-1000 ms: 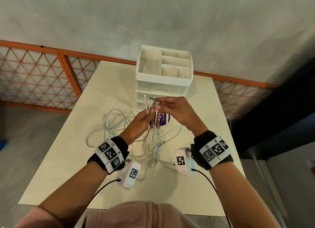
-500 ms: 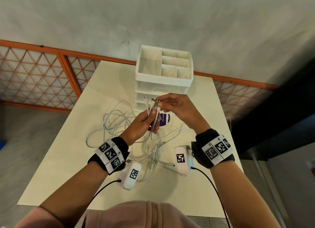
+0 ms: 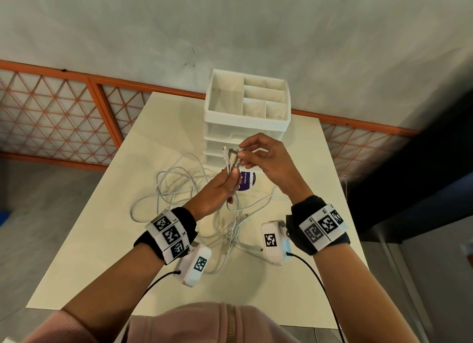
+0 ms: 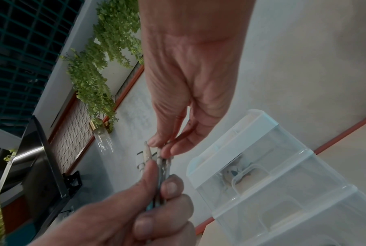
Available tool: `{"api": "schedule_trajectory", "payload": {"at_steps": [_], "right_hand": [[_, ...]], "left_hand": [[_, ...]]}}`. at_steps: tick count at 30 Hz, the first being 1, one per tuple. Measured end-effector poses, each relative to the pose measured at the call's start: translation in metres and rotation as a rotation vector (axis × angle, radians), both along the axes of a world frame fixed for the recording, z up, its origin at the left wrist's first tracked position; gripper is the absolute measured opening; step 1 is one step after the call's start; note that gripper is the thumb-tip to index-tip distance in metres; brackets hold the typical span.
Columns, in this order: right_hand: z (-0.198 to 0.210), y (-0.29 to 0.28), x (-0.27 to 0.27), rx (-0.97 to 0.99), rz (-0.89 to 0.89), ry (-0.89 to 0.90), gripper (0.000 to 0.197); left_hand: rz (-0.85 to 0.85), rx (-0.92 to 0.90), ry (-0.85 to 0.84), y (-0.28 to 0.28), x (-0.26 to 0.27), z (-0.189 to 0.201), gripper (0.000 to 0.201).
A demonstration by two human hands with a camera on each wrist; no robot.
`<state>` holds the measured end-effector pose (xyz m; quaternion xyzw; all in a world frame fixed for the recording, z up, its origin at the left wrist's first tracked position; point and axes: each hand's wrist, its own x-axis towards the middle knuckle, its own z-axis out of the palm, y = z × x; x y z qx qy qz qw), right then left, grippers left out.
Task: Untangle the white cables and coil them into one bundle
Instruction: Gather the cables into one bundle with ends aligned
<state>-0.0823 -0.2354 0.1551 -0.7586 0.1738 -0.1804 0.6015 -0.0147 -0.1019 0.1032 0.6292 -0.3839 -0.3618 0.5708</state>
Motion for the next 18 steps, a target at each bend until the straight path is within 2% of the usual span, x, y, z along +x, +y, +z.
{"api": "schedule_trajectory", "payload": {"at_steps": [3, 5, 7, 10, 14, 15, 18], "right_hand": [[0.0037, 0.0024, -0.0007, 0.008, 0.016, -0.016, 0.015], [0.005, 0.0024, -0.0007, -0.026, 0.023, 0.004, 0.02], [0.0058, 0.0021, 0.0005, -0.118, 0.031, 0.024, 0.024], [0.0056, 0.0028, 0.0043, -0.311, 0.043, 0.023, 0.021], [0.0047, 0.0032, 0.007, -0.355, 0.041, -0.016, 0.014], [0.004, 0.0032, 0.0066, -0.337, 0.035, -0.025, 0.013], [0.0035, 0.0031, 0.0048, -0.271, 0.015, -0.058, 0.013]], "left_hand": [[0.011, 0.029, -0.057, -0.0001, 0.0006, -0.0003, 0.025], [0.005, 0.059, -0.096, -0.0003, 0.0028, -0.001, 0.031], [-0.006, 0.085, -0.145, -0.0008, 0.0041, -0.0011, 0.037], [-0.035, 0.106, -0.2, -0.0019, 0.0037, -0.0003, 0.028], [-0.009, 0.135, -0.161, -0.002, 0.0035, 0.0007, 0.05], [-0.007, 0.131, -0.143, -0.0013, 0.0036, 0.0011, 0.049], [0.0, 0.097, -0.091, 0.0002, 0.001, 0.0033, 0.027]]}}
